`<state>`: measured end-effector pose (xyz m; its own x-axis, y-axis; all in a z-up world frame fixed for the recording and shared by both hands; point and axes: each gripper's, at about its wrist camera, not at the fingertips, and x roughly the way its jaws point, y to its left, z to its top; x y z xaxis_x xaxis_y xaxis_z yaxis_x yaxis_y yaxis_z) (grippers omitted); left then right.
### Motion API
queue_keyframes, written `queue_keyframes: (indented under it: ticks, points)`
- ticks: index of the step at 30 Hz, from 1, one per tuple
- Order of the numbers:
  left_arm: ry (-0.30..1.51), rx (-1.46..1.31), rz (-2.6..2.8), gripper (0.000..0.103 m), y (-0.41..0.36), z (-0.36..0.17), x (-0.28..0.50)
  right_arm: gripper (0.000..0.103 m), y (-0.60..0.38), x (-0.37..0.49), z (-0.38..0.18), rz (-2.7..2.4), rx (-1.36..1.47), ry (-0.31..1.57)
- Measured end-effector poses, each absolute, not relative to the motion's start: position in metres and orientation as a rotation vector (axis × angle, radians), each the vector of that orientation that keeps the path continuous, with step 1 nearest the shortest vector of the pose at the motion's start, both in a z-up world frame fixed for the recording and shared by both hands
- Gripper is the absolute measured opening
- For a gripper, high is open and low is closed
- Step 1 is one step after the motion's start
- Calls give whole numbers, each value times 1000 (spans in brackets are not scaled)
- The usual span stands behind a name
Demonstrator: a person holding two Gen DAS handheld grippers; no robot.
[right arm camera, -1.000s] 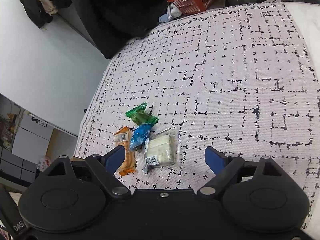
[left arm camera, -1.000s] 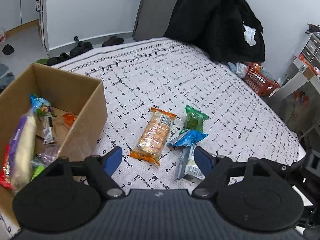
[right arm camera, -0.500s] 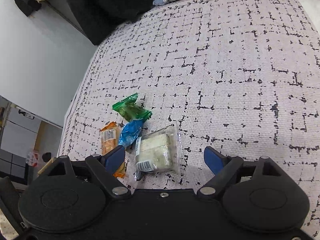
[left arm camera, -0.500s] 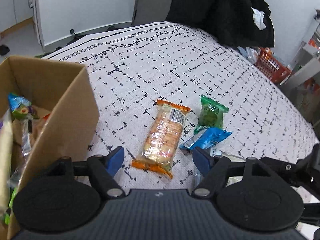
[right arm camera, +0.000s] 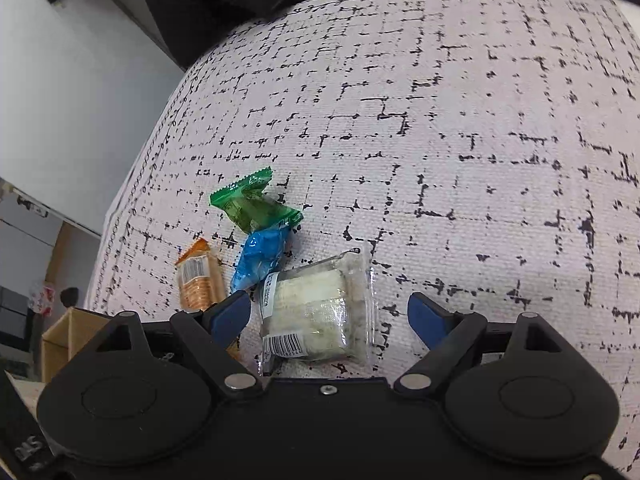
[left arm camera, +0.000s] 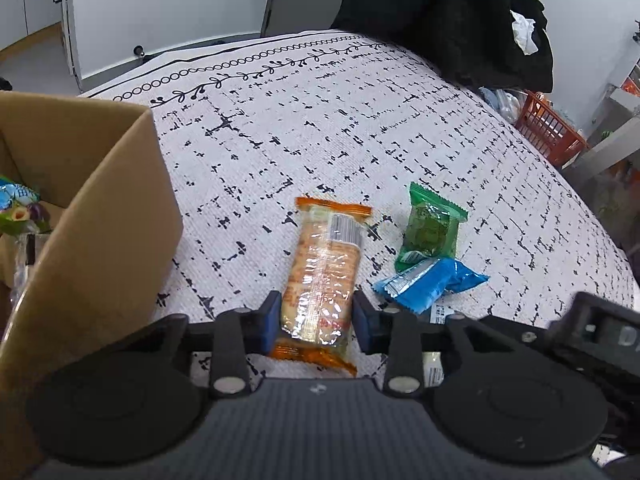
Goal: Organize snacks
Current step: 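Grasp the orange-wrapped cracker bar with the left tool while the right tool grasps the clear white bread pack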
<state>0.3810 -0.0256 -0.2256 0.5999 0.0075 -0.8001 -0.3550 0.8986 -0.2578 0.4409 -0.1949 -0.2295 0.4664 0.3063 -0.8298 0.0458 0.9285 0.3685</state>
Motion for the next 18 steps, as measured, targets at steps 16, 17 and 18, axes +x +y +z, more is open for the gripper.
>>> queue_keyframes:
  ticks: [16, 17, 18]
  points:
    - [885, -469, 184, 35, -23, -201, 357, 27, -184, 433, -223, 189, 309, 1018]
    - [883, -469, 184, 35, -23, -199, 355, 26, -184, 432, -222, 191, 306, 1010]
    - [880, -468, 185, 35, -23, -196, 352, 25, -184, 431, -220, 193, 304, 1002]
